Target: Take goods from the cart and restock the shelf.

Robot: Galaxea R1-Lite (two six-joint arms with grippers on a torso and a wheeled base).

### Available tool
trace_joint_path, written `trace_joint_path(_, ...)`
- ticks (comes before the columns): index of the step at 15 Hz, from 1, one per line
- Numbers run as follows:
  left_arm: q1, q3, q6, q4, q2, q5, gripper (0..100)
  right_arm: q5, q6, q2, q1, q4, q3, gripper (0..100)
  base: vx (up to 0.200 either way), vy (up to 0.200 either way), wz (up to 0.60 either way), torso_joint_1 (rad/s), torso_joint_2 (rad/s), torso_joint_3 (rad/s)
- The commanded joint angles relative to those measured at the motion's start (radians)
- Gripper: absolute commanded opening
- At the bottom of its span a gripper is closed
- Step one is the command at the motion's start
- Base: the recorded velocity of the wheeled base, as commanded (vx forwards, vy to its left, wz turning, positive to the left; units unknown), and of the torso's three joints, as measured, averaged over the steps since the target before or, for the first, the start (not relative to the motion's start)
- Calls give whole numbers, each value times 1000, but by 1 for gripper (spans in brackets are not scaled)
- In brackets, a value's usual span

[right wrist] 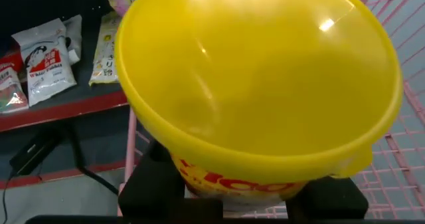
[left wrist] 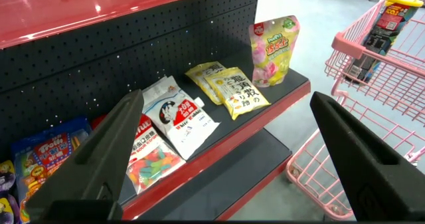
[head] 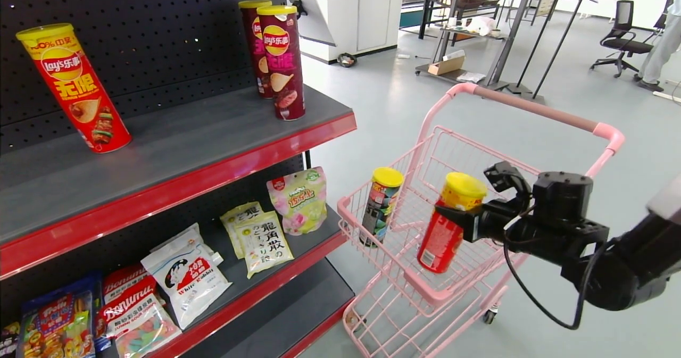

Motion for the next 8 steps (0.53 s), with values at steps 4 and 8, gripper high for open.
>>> trace_joint_path(4,0,0,0,-2,1,0,100,-119,-54,-617,8,643,-244,0,0,0,0,0,0,0)
trace_joint_path(8,0,0,0,0,1,0,100,-229,-67,-1005,-1,1009,-177,0,0,0,0,0,0,0)
